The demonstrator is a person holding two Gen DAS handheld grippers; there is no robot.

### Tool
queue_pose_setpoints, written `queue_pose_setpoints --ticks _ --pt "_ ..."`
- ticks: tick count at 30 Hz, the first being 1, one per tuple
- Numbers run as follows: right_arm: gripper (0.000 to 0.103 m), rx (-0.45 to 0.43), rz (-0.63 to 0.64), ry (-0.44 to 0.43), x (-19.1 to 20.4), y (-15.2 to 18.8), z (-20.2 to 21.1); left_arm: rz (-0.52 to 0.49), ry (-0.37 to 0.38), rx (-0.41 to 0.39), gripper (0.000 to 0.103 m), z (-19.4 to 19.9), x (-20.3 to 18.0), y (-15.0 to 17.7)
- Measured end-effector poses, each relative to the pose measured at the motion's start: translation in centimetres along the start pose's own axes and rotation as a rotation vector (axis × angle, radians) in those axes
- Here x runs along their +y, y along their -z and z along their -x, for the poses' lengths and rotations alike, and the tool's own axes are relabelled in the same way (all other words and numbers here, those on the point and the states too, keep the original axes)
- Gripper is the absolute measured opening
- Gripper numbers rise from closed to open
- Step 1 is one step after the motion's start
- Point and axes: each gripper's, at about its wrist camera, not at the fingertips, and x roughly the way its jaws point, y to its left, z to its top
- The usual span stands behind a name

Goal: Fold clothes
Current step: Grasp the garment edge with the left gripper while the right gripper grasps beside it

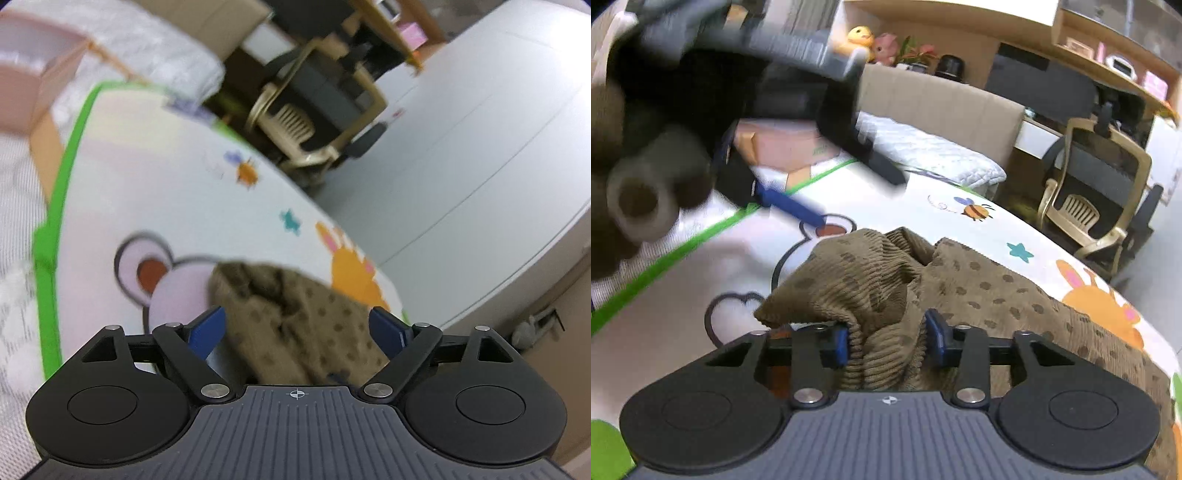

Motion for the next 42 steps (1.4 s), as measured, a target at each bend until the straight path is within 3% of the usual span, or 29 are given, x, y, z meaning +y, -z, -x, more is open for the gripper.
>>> queue_pose_setpoints --ticks 5,7,8,9,10,12,13,14,15,17,18,24,31,37,39,41,42 --pt "0.035 -0.015 -0.059 0.006 -1.1 0.3 1.0 0.051 0.033 0.08 0.093 -2.9 0.7 1.1" --pt "0.038 -0.014 -0.023 -0.005 -0.3 0.6 1.2 0.074 0.045 0.075 0.093 -4.1 0.7 1.1" --pt "0.047 -0.013 -0.002 -0.013 0.2 0.7 1.3 0.081 0.046 0.068 0.093 -4.7 0.7 1.0" --pt "0.055 -0.012 0.02 -0.017 0.7 0.9 1.3 0.088 0.047 0.064 0.09 -5.3 0.7 1.0" --pt "0.058 -0.01 0.044 -0.016 1.2 1.0 1.0 0.094 0.051 0.068 0.087 -5.9 0.6 0.9" --pt "0.06 -0.008 0.074 -0.008 1.7 1.1 0.2 0.1 0.049 0.078 0.06 -6.7 0.5 0.8" --pt "0.06 -0.013 0.075 -0.002 1.7 1.0 0.1 0.094 0.042 0.081 0.055 -6.9 0.3 0.7" --pt "0.059 -0.018 0.077 0.003 1.6 0.9 -0.1 0.084 0.037 0.08 0.047 -7.0 0.0 0.7" --pt "0.049 -0.023 0.079 0.009 1.6 0.8 -0.3 0.073 0.033 0.08 0.041 -7.0 -0.3 0.6" --pt "0.032 -0.041 0.077 0.021 1.4 0.6 -0.2 0.053 0.036 0.075 0.035 -6.5 -1.0 0.3" --pt "0.03 -0.062 0.065 0.027 0.9 0.5 0.4 0.038 0.041 0.073 0.034 -6.3 -1.6 0.1" --pt "0.025 -0.19 -0.038 0.088 -3.2 0.8 5.3 -0.081 0.063 0.073 0.034 -6.5 -8.2 -0.7" --pt "0.025 -0.224 -0.304 0.2 -12.3 5.1 11.6 -0.278 0.173 0.17 0.034 -12.8 -20.7 1.6" --pt "0.021 -0.157 -0.504 0.287 -18.3 10.3 12.7 -0.407 0.227 0.262 0.052 -17.9 -27.8 5.9" --pt "0.02 -0.131 -0.57 0.301 -20.1 11.9 12.7 -0.436 0.24 0.249 0.072 -17.4 -28.5 6.1" --pt "0.02 -0.108 -0.618 0.283 -21.3 12.8 12.4 -0.449 0.203 0.197 0.089 -16.0 -27.8 5.8" --pt "0.02 -0.099 -0.629 0.276 -21.6 13.0 12.3 -0.449 0.183 0.17 0.091 -15.3 -27.2 5.5"
